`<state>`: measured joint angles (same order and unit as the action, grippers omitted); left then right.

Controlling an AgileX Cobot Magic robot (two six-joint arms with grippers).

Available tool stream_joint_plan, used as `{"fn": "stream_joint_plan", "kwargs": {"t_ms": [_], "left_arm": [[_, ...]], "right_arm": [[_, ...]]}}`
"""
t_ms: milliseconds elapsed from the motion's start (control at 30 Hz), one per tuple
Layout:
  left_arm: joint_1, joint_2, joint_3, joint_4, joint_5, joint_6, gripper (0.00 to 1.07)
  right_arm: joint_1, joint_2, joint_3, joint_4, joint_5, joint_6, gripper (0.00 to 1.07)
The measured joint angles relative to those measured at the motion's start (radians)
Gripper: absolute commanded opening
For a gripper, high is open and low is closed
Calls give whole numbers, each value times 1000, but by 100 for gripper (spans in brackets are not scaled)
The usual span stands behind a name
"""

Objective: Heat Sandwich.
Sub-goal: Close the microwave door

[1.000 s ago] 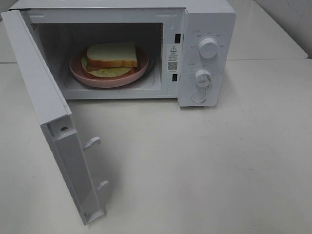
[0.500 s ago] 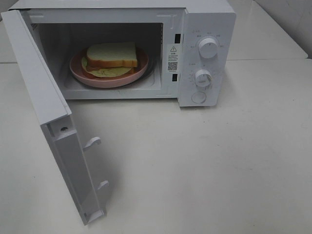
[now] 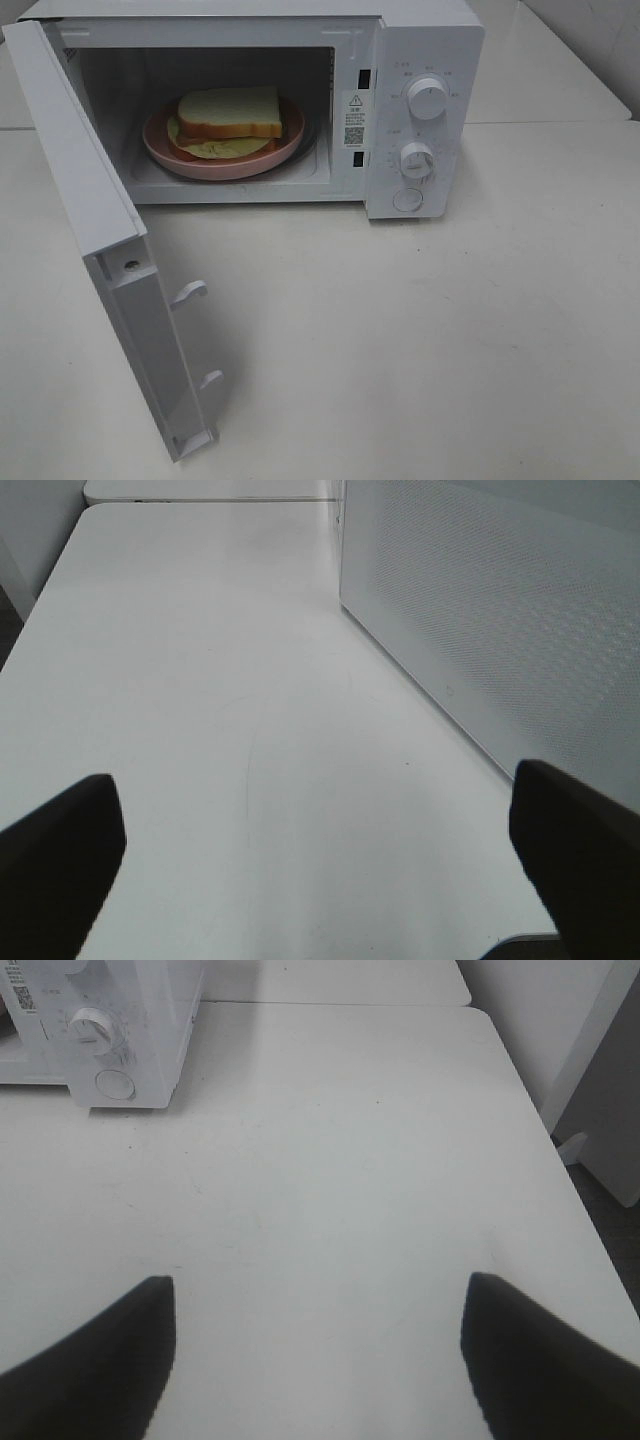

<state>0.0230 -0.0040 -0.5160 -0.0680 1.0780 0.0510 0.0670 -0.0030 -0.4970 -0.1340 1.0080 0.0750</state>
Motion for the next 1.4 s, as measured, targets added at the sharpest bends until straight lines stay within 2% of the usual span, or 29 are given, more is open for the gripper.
{"fn": "stream_joint_plan", "kwargs": {"t_ms": [233, 467, 500, 533, 633, 667, 700, 800, 833, 933, 967, 1000, 1100, 1400], "left_arm": [[0, 18, -34, -3, -39, -19, 94], [0, 153, -41, -4, -81, -23, 84], [0, 196, -41, -4, -113, -23, 78], [0, 196, -41, -4, -113, -23, 78], [0, 260, -41, -4, -163, -23, 67], [0, 299, -41, -4, -206, -23, 60], [0, 299, -41, -4, -206, -23, 60], [0, 380, -41, -4, -282, -23, 48], [0, 380, -41, -4, -282, -23, 48], [0, 455, -41, -4, -329, -23, 35], [0, 506, -41, -4, -359, -23, 24], [0, 506, -41, -4, -359, -23, 24], [0, 618, -41, -4, -414, -23, 0], [0, 788, -28, -4, -626, -3, 0]], "right_arm": [[0, 0, 0, 0, 0, 0, 76], [0, 0, 0, 0, 0, 0, 76], [0, 0, 0, 0, 0, 0, 76], [0, 0, 0, 0, 0, 0, 76], [0, 0, 0, 0, 0, 0, 76], [0, 0, 0, 0, 0, 0, 76], [0, 0, 0, 0, 0, 0, 76], [0, 0, 0, 0, 0, 0, 76], [0, 0, 0, 0, 0, 0, 76], [0, 0, 0, 0, 0, 0, 76], [0, 0, 0, 0, 0, 0, 76], [0, 0, 0, 0, 0, 0, 76], [0, 0, 0, 0, 0, 0, 76], [0, 0, 0, 0, 0, 0, 76]]}}
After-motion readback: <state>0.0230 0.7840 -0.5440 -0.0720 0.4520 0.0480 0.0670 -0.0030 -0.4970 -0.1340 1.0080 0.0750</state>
